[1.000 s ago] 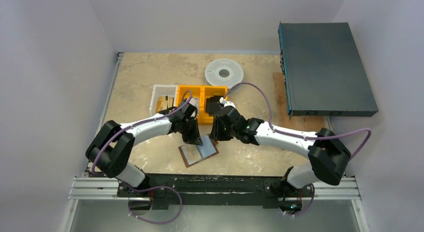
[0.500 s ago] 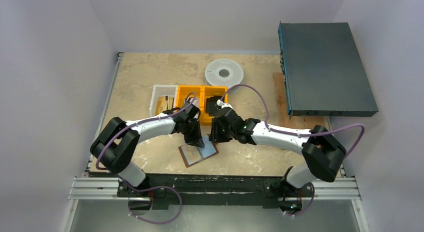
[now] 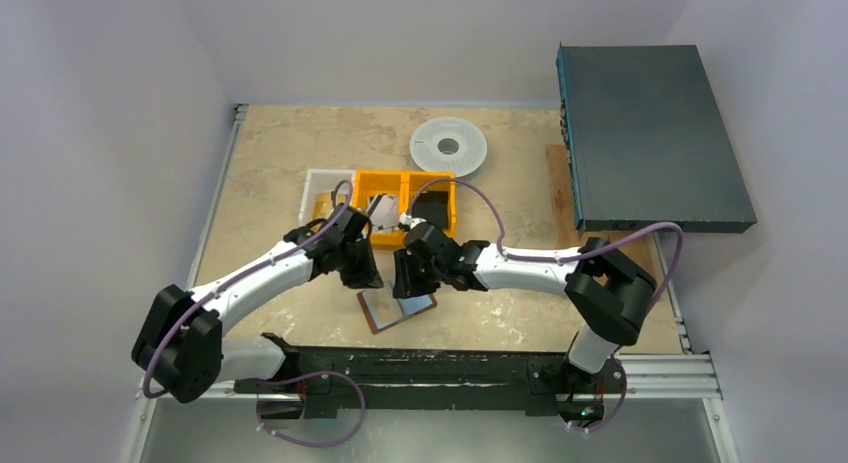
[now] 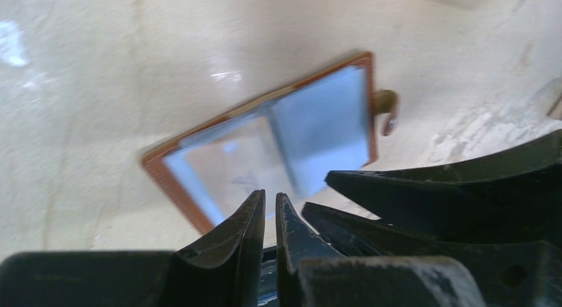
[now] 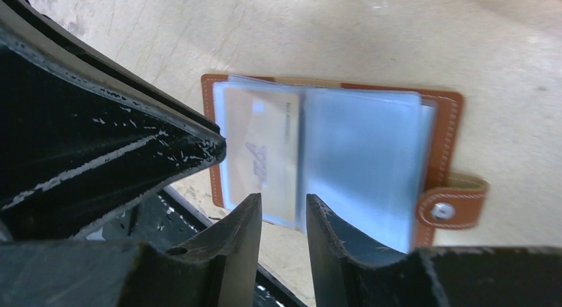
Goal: Take the credit cards out of the card holder
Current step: Remove the credit card from the card holder.
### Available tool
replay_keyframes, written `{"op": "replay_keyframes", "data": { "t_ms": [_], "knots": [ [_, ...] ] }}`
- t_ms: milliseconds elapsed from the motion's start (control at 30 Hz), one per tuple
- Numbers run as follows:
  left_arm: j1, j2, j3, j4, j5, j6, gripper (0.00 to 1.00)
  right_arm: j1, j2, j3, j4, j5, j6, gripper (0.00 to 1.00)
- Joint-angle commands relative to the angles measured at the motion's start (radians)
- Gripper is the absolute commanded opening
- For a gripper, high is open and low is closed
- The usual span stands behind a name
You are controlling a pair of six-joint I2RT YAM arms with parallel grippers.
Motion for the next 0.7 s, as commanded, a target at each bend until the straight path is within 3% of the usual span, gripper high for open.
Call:
{"op": "replay_keyframes", "data": {
  "t_ms": [0, 233, 667],
  "knots": [
    [0.052, -0.074, -0.081, -0.045, -0.03, -0.018, 0.11, 0.011, 0.044, 0.066, 0.051, -0.052, -0.02, 0.32],
    [0.089, -0.125, -0.139, -0.049, -0.023, -0.012, 0.11, 0.022, 0.116, 0.12, 0.012, -0.04, -0.031, 0.42],
    [0.092, -0.073, -0.18, 0.019, 0.009, -0.002, 0.11, 0.035, 0.145, 0.106, -0.005, -0.044, 0.004, 0.41]
  ]
}}
